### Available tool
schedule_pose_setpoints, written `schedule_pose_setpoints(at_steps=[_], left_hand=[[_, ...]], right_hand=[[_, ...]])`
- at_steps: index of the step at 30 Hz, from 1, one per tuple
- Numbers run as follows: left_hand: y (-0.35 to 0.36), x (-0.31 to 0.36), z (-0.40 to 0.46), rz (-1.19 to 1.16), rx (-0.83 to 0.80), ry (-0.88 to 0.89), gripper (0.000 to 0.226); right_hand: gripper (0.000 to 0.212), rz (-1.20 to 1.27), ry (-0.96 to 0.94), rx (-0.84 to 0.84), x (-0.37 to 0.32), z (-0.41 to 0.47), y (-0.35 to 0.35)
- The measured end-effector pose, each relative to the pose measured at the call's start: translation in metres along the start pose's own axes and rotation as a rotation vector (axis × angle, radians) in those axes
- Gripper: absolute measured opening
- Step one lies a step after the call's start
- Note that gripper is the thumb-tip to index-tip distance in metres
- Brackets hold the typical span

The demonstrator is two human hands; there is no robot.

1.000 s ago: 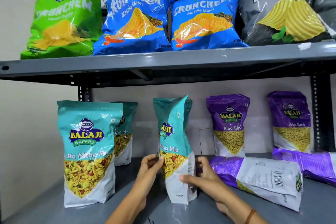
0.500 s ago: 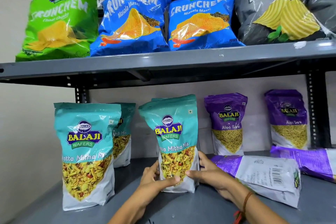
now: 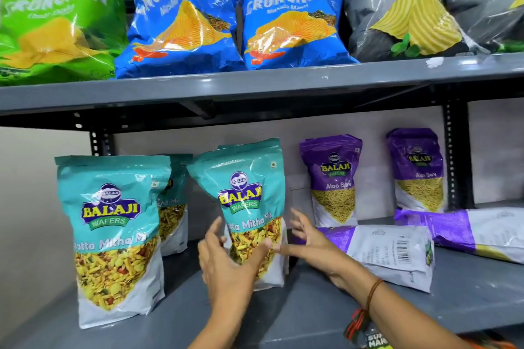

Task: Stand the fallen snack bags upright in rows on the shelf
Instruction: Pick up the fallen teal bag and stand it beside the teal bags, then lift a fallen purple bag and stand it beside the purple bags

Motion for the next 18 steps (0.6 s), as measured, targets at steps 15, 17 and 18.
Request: schedule_pose_setpoints(at_steps=[15, 17, 18], left_hand=[[0.205, 0.012, -0.058, -0.762, -0.281, -0.69, 0.077], [0.212, 0.011, -0.07, -0.82, -0.257, -0.72, 0.021], [0.218, 0.015, -0.076, -0.835, -0.3, -0.69, 0.006]], right_hand=[[0.041, -0.655, 0.405, 0.082, 0.014, -0.058, -0.225], [0.039, -0.641, 0.485, -0.055, 0.04, -0.055, -0.234], [0.034, -0.59, 0.502, -0.098, 0.049, -0.054, -0.236]])
Point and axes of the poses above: each hand's wrist, its own z-axis towards the middle knuckle, its own y-axis out of the palm, x = y × z, the point moved 8 cm from there along z, towards the middle knuckle, and after that the axes turned 10 degrees about -x, right-handed, at the moved point
